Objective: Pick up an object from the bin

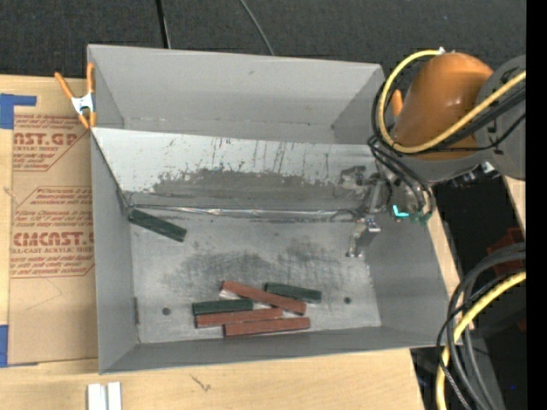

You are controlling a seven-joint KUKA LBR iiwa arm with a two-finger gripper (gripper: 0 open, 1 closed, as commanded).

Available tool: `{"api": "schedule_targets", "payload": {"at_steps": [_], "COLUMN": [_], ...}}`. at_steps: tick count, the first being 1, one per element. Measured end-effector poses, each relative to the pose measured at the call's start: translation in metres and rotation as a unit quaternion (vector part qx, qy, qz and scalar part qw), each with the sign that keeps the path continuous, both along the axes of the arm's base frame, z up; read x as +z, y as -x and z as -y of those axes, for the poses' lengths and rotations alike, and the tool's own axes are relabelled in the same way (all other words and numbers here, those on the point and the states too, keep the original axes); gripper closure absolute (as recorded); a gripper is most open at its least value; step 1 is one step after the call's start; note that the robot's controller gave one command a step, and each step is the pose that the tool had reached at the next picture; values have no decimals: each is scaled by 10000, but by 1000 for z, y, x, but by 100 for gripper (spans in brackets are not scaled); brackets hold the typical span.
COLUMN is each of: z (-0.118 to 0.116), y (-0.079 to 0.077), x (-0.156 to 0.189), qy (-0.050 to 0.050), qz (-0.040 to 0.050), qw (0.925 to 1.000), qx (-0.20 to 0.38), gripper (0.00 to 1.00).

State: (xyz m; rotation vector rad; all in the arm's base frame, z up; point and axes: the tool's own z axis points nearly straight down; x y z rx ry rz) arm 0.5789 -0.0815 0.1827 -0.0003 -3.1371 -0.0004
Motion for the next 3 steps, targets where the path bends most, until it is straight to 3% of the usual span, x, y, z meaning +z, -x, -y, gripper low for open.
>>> {"api": "schedule_targets", "payload": {"at_steps": [1,2,3], "z": [0,-42,-51], "y": [-2,19,32], "x": [3,-56,-109], "qy": [5,1,-13], "qz": [34,56,-29], "qw": [10000,9998,9992], "qx": [5,-168,-390], "gripper": [0,0,0]}}
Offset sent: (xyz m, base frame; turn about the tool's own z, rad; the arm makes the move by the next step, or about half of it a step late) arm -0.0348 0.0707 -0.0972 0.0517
